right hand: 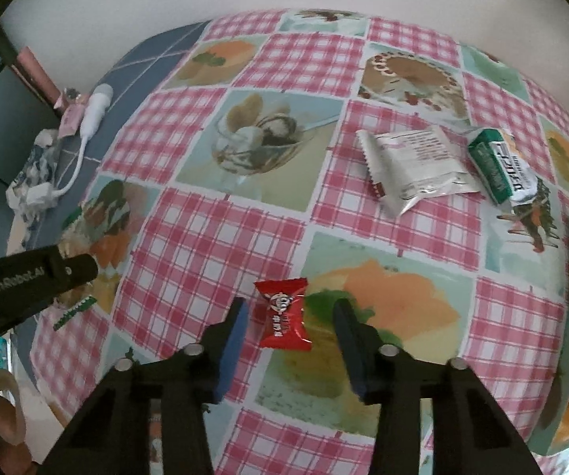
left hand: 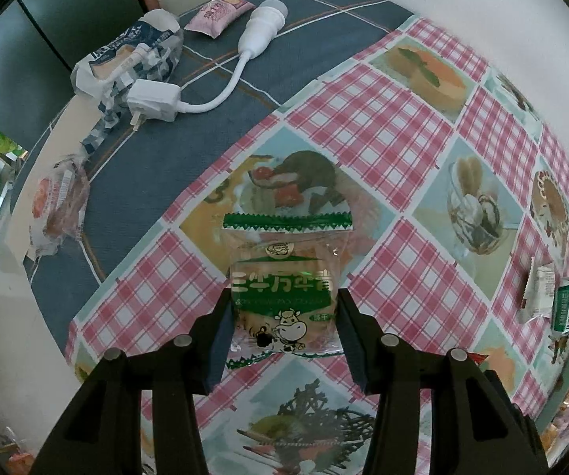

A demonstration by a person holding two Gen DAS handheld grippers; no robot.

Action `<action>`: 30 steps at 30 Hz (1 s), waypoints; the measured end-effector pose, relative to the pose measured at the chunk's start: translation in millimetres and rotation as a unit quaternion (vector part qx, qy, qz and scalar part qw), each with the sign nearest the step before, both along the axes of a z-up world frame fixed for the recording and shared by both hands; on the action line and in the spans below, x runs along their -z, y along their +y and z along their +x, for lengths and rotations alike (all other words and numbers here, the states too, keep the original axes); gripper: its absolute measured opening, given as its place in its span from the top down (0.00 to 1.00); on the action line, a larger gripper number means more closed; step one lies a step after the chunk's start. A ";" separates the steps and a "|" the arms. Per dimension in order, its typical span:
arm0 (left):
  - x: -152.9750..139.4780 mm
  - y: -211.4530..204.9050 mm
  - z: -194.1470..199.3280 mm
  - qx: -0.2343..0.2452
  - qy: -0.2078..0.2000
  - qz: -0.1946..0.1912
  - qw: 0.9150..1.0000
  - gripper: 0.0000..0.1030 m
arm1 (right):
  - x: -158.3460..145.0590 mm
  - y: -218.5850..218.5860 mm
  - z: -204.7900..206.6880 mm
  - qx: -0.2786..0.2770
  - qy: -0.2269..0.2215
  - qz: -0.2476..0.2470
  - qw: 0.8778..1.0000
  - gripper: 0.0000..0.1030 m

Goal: Organize snacks
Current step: 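Lift the cookie packet with the left tool while the right tool grips the red candy, then carry the cookie packet with the left tool and red candy with the right tool over the tray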

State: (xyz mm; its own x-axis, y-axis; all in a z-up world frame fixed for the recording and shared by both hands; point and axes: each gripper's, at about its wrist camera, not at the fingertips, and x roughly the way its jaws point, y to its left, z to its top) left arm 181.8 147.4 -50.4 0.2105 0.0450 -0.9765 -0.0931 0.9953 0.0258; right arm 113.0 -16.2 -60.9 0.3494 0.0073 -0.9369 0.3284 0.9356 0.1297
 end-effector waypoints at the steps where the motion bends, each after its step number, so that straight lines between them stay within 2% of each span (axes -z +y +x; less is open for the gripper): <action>1: 0.2 0.1 0.6 0.000 0.000 0.000 1.000 0.50 | 0.8 1.3 1.0 -0.002 0.000 -0.001 1.000 0.61; 6: 2.1 1.6 1.6 0.000 0.001 -0.002 1.000 0.50 | 3.8 5.9 3.2 -0.009 0.001 -0.009 1.000 0.80; 13: 1.2 1.0 -0.8 -0.001 -0.002 -0.001 1.000 0.50 | 2.4 3.7 0.2 -0.009 -0.004 -0.011 1.000 0.82; 20: -17.0 -12.7 -9.9 0.009 -0.024 0.012 1.000 0.50 | -22.0 -13.0 -17.9 0.009 -0.024 -0.005 1.000 0.82; 25: -32.0 -32.6 -21.3 0.026 -0.041 0.013 0.999 0.50 | -38.6 -42.7 -42.4 0.051 -0.033 0.000 0.998 0.82; 30: -48.6 -53.7 -32.5 0.053 -0.059 -0.007 0.997 0.50 | -52.2 -69.3 -60.9 0.090 -0.047 -0.002 0.995 0.82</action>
State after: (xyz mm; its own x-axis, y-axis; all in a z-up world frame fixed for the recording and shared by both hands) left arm 149.3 93.6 -1.8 0.3266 0.0027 -0.9452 0.0102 0.9999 0.0064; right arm 52.2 -85.5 -8.7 0.4308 -0.0666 -0.9000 0.4766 0.8636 0.1642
